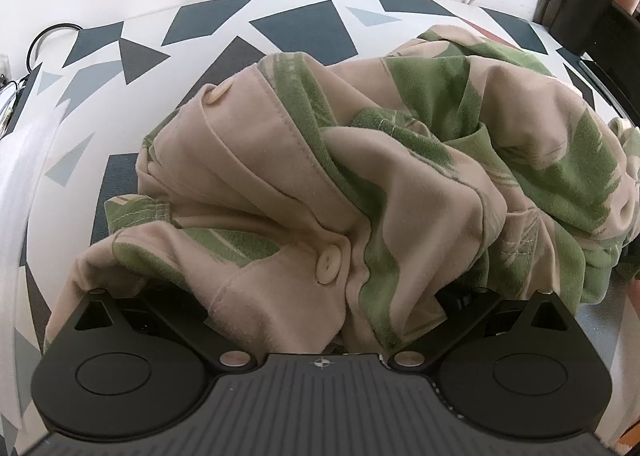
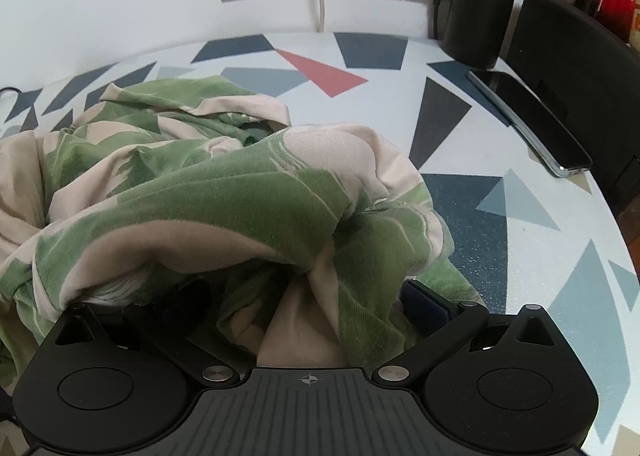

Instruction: Fold clothes

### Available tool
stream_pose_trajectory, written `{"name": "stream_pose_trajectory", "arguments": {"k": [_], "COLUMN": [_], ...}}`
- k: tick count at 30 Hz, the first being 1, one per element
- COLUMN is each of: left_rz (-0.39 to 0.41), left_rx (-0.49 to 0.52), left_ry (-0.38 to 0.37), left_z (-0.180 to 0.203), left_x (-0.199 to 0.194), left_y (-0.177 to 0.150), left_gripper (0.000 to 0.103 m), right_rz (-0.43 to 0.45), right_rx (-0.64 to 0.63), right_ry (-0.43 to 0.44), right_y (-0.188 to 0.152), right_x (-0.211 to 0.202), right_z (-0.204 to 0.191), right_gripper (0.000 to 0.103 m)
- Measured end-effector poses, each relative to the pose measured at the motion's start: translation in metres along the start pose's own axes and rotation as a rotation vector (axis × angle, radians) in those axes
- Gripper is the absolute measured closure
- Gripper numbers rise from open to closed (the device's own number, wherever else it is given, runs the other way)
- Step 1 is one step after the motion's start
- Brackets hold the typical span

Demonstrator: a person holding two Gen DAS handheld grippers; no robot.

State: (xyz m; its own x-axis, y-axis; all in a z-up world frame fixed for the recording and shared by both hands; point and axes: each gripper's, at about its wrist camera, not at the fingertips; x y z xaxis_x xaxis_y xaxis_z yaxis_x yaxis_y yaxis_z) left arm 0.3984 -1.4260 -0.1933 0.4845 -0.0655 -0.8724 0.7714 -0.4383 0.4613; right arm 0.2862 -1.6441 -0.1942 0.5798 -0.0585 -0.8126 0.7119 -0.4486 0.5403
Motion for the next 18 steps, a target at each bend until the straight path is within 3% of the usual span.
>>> {"name": "stream_pose_trajectory", "arguments": {"k": [6, 18], "left_rz": [0.010, -0.025], "left_rx": [-0.011, -0.087], "left_ry": [0.006, 0.051], "left_z": [0.0006, 0.0033], "left_x": [-0.0011, -0.0033], "left_y": [-0.0023, -0.0025], "left_gripper": [0.000, 0.000], "right_rz": [-0.025, 0.012], "right_rx": [-0.006, -0.063], "right_ry": [0.009, 0.050], "right_y": [0.0039, 0.0005], "right_x": [0.0020, 0.0000], "right_z": [0.0002, 0.0053], "right_gripper": [0.001, 0.001]}}
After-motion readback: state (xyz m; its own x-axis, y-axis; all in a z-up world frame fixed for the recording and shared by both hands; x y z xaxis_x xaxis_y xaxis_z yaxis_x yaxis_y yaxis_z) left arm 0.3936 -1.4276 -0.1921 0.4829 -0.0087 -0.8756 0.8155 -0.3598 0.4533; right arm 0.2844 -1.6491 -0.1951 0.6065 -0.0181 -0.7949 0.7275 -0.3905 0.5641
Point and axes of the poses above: each gripper's, at about its wrist camera, not at the fingertips, and x roughly the way its jaws point, z to its right, y to its top, and after that the axes turned 12 degrees about y, right-handed
